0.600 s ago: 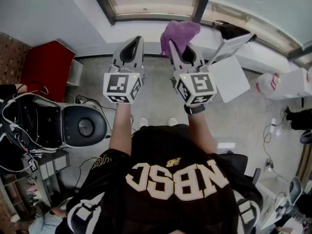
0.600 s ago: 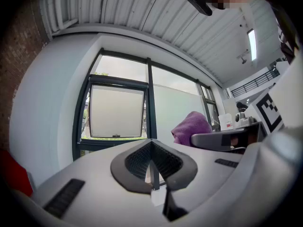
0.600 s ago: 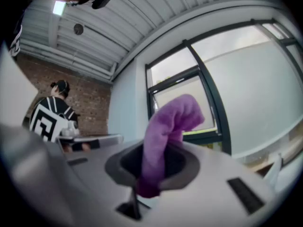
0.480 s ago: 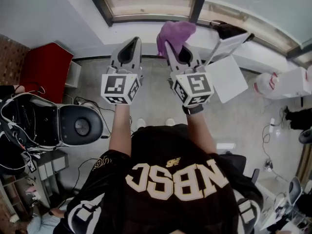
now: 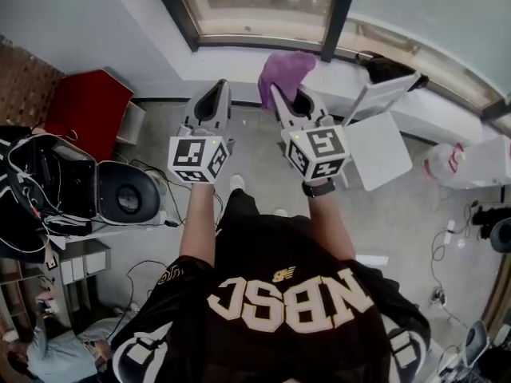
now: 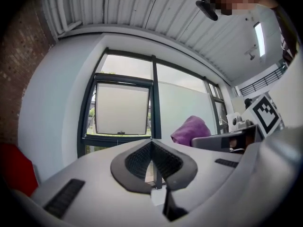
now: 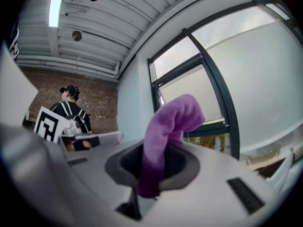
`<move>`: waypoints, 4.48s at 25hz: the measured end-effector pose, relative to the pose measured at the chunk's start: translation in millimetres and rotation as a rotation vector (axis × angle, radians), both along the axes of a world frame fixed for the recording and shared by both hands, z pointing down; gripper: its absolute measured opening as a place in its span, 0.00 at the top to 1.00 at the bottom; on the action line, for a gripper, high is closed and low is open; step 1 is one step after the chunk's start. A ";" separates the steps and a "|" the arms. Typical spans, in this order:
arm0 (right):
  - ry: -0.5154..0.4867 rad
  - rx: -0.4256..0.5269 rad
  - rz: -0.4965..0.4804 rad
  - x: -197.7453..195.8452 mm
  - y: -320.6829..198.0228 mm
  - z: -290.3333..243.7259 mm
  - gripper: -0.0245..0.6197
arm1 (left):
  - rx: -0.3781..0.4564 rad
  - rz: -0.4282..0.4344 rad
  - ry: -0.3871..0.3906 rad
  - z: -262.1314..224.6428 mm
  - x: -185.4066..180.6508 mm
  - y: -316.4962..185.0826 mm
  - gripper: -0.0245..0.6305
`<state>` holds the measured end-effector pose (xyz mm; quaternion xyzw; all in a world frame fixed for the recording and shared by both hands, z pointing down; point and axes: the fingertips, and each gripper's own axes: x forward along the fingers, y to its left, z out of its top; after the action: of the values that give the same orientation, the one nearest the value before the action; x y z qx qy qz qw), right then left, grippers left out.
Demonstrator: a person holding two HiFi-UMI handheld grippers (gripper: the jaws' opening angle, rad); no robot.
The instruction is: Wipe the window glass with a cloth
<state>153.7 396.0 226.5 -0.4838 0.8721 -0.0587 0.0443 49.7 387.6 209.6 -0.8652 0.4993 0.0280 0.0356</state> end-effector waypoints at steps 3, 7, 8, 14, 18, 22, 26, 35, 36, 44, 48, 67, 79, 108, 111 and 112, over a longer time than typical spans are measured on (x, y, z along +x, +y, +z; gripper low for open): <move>0.000 -0.031 -0.036 -16.6 -23.4 10.1 0.85 | -0.005 -0.006 -0.005 3.1 -8.3 -30.2 0.93; 0.034 -0.058 -0.069 -38.2 -61.4 28.9 0.85 | -0.009 -0.005 0.008 19.7 -22.8 -76.6 0.93; 0.037 -0.056 -0.061 -42.3 -73.1 32.2 0.85 | -0.008 -0.001 0.017 24.1 -28.8 -89.8 0.93; 0.038 -0.097 -0.001 -80.1 -187.7 58.1 0.85 | -0.016 0.024 0.013 49.1 -76.8 -210.5 0.93; 0.019 -0.095 0.048 -115.1 -294.5 51.4 0.85 | -0.019 0.062 0.012 43.2 -105.0 -317.4 0.93; 0.058 -0.116 0.086 -167.3 -401.9 46.0 0.85 | -0.050 0.097 0.016 35.1 -155.8 -414.9 0.93; 0.136 -0.192 0.044 -224.6 -487.2 66.9 0.84 | -0.058 0.041 0.002 37.9 -209.4 -484.5 0.93; -0.009 -0.448 -0.229 -354.2 -625.2 168.6 0.84 | -0.099 -0.057 0.034 85.6 -315.4 -573.6 0.93; -0.024 -0.482 -0.252 -363.3 -634.4 180.3 0.84 | -0.113 -0.076 0.033 92.2 -319.5 -577.8 0.93; 0.219 -0.374 -0.309 -417.0 -733.3 260.8 0.84 | -0.210 -0.260 0.070 149.4 -351.9 -594.3 0.93; 0.239 -0.323 -0.297 -440.9 -785.5 283.7 0.84 | -0.235 -0.318 0.104 162.1 -369.6 -599.6 0.93; -0.177 -0.280 0.205 -184.1 -792.5 270.6 0.85 | -0.368 -0.145 0.033 224.2 -235.6 -619.6 0.93; -0.198 -0.283 0.727 170.0 -700.1 262.0 0.85 | -0.418 0.206 -0.046 240.0 -19.8 -621.0 0.93; 0.007 -0.447 -0.110 -297.3 -693.7 356.9 0.84 | -0.357 -0.196 -0.020 215.1 -276.6 -610.6 0.93; 0.011 -0.384 -0.171 -367.5 -732.2 335.9 0.85 | -0.338 -0.248 0.006 201.3 -325.7 -600.4 0.93; 0.017 -0.368 -0.183 -389.1 -747.2 329.2 0.84 | -0.339 -0.265 0.009 199.8 -341.5 -597.9 0.93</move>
<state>-235.4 -351.2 555.7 -0.4032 0.8872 -0.2168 -0.0580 -291.8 -210.3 409.4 -0.7855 0.6064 -0.0575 -0.1090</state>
